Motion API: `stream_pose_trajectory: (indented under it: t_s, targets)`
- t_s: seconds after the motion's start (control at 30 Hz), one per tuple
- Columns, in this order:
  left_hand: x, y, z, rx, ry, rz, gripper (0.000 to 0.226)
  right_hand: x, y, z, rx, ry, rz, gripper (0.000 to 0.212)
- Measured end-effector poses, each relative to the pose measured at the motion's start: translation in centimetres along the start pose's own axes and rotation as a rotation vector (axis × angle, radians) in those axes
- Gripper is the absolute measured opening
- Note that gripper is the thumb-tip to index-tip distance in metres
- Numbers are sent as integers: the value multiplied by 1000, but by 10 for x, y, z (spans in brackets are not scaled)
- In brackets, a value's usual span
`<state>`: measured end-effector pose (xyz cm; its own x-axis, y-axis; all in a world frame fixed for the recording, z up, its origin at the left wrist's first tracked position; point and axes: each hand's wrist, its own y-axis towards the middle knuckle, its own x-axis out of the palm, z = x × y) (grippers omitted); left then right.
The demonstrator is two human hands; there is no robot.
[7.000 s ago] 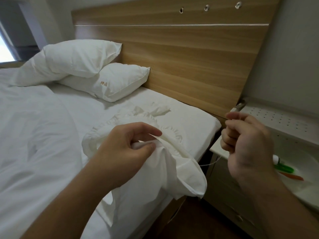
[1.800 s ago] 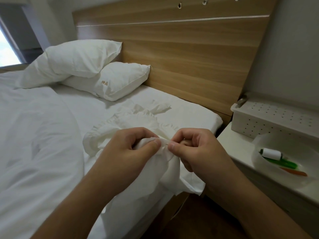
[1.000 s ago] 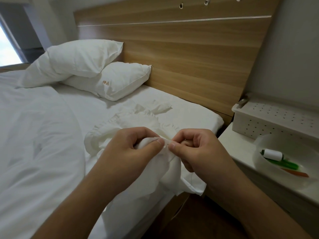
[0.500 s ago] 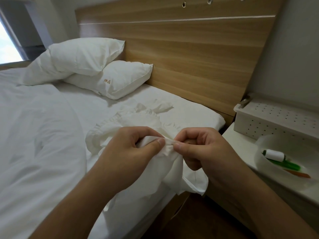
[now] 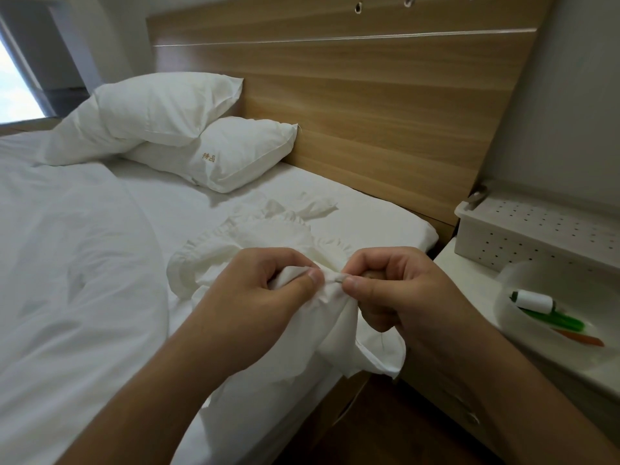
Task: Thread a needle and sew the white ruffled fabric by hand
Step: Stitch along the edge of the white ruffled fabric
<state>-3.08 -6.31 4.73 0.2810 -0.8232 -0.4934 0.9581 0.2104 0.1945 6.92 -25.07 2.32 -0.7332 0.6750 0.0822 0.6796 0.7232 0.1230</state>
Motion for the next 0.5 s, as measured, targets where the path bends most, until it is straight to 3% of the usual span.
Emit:
stream_pose_trajectory:
  t_s: [0.5]
  targets:
    - [3,3,-5,13,-56,-82,22,0,1,7,-7,56,-70,21]
